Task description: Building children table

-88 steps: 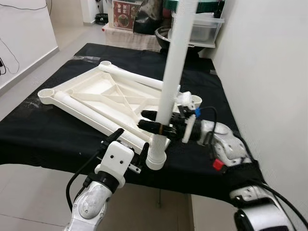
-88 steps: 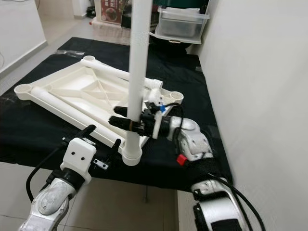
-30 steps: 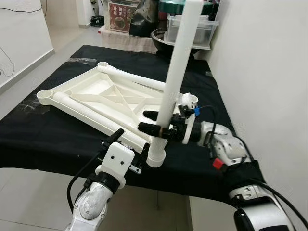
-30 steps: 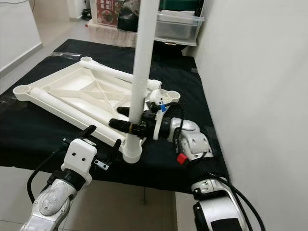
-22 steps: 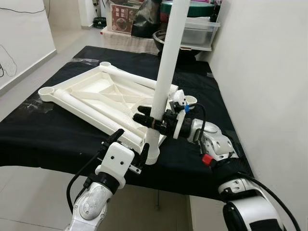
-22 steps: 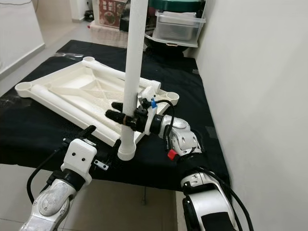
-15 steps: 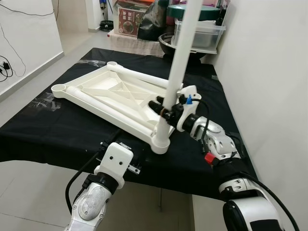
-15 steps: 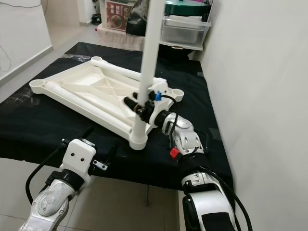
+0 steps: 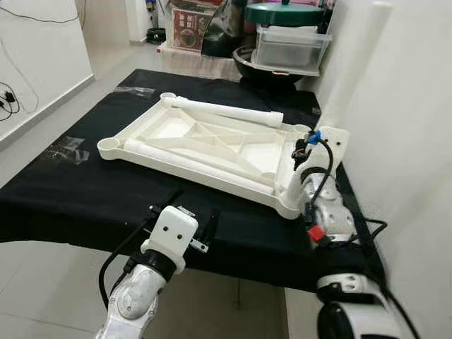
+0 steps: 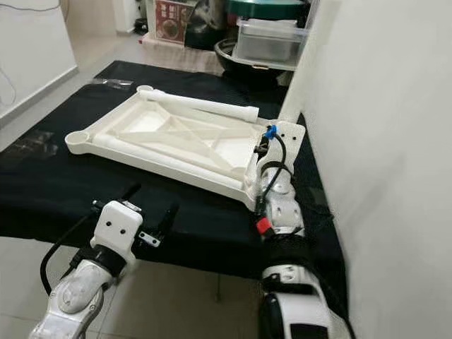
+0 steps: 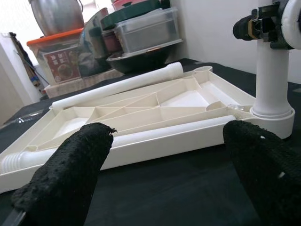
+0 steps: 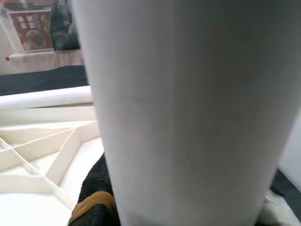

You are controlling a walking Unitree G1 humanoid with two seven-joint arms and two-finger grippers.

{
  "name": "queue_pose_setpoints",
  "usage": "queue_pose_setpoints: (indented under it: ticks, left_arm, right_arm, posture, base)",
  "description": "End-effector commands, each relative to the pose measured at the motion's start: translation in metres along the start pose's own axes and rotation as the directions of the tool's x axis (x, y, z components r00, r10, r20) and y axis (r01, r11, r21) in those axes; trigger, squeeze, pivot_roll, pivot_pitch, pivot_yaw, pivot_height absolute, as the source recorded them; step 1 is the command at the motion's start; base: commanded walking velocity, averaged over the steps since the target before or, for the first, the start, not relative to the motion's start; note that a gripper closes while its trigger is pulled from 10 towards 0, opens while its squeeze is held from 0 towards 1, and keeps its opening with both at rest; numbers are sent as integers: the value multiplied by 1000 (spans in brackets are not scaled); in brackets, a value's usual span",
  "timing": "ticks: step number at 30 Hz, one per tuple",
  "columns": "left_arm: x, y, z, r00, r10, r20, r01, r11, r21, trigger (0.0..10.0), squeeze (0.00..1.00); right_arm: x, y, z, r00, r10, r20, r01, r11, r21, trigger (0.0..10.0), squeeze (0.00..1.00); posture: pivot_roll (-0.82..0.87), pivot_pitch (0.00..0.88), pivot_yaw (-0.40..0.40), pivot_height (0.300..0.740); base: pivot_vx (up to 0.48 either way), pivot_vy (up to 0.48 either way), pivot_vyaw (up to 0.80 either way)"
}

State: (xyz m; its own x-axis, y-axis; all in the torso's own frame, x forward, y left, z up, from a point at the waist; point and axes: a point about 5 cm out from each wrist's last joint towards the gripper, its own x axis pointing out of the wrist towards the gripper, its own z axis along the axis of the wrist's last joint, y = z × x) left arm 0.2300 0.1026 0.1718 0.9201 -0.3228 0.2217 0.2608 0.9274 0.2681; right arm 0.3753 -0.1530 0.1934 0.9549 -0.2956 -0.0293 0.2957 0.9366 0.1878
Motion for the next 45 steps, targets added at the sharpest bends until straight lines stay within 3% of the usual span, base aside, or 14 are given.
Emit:
queue_pose_setpoints:
  ticks: [1,2,6,7,15,17,20,21,23,29,31,32,40,45]
  left_arm:
    - [0,-1,-3,1000,-11,-16,12,1000,8,10000,0]
    - [0,-2,-3,1000,-12,-16,12,1000,8,10000,0]
    - [0,-2,-4,1000,-11,-16,11,1000,7,10000,0]
    - [0,-1,-3,1000,-9,-16,9,1000,8,10000,0]
    - [0,-1,-3,1000,-10,-14,10,1000,8,10000,0]
    - [1,-1,-4,1000,-16,-14,16,1000,9,10000,0]
    - [1,-1,-3,1000,-20,-14,21,1000,10,10000,0]
    - [1,-2,-3,1000,-22,-13,22,1000,9,10000,0]
    - [1,-2,-3,1000,-20,-13,21,1000,8,10000,0]
    - [1,-1,-3,1000,-16,-13,16,1000,7,10000,0]
    - [0,-1,-3,1000,-16,-15,16,1000,9,10000,0]
    - [0,-1,-3,1000,-15,-16,15,1000,10,10000,0]
    - [-1,-1,-3,1000,-15,-19,15,1000,11,10000,0]
    - [-1,-2,-3,1000,-15,-19,15,1000,6,10000,0]
  right_arm:
    - [-2,1,-15,996,-7,-87,11,999,40,10000,0]
    - [-5,17,-10,996,85,-23,-83,994,73,10000,1000]
    - [-5,19,-5,995,98,33,-99,994,45,10000,1000]
    - [-3,19,-2,988,148,49,-151,986,66,10000,0]
    - [-1,14,12,859,503,94,-509,859,53,10000,0]
    - [-21,23,15,560,828,32,-826,555,102,10000,0]
    - [-28,24,16,459,888,24,-885,454,104,10000,0]
    - [-39,25,15,310,951,-19,-947,310,81,10000,0]
    - [-49,25,10,163,983,-81,-984,169,61,10000,0]
    - [-59,31,-1,-29,983,-183,-999,-24,31,10000,0]
    - [-57,37,-1,-35,983,-180,-999,-32,22,10000,0]
    - [-53,43,-2,-1,984,-177,-1000,1,10,627,0]
    - [-33,48,2,229,964,-133,-973,227,-27,0,0]
    - [-12,32,8,588,807,-56,-809,587,-35,0,0]
  posture:
    - [108,35,-105,740]
    - [105,34,-106,740]
    - [105,40,-109,740]
    - [102,40,-109,740]
    - [101,35,-105,740]
    - [101,42,-103,740]
    - [101,42,-103,740]
    - [105,36,-107,740]
    - [106,37,-105,740]
    - [114,39,-108,740]
    - [115,40,-110,740]
    - [117,39,-111,740]
    - [112,42,-110,740]
    - [110,43,-112,740]
  base:
    - [0,0,0]
    - [0,0,0]
    - [0,0,0]
    - [0,0,0]
    - [0,0,0]
    - [0,0,0]
    - [0,0,0]
    - [0,0,0]
    - [0,0,0]
    - [0,0,0]
    - [0,0,0]
    - [0,0,0]
    - [0,0,0]
    - [0,0,0]
